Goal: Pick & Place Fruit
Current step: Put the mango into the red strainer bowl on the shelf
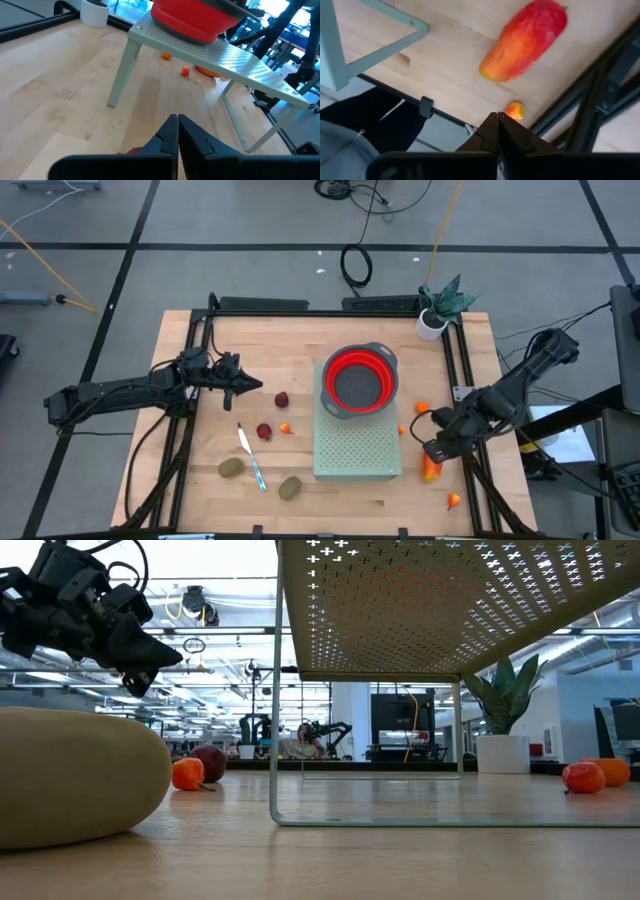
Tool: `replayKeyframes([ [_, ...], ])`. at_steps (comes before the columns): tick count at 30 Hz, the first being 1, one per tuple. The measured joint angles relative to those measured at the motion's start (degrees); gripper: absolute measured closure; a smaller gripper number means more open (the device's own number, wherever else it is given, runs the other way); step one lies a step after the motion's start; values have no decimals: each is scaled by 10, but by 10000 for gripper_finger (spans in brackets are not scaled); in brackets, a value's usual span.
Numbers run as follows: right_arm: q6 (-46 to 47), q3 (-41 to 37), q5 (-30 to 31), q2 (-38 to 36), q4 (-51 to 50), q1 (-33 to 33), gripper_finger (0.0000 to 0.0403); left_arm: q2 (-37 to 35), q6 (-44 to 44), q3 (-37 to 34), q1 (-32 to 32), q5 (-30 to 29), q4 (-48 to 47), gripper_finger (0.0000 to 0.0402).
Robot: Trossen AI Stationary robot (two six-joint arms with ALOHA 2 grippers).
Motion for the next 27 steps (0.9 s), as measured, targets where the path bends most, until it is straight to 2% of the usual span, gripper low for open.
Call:
replayKeyframes([
  [7, 11, -39, -1, 0, 43, 0, 396, 0, -10, 0, 0, 0, 0, 386],
  [13, 14, -44, -2, 0, 41, 0, 360, 0, -10, 0, 0, -1, 0, 398],
  [19, 22, -44, -2, 0, 41, -1, 298, 0, -10, 0, 0, -2, 0, 387],
  [27, 37, -45, -2, 0, 34, -1, 193, 0, -10, 0, 0, -2, 1, 380],
])
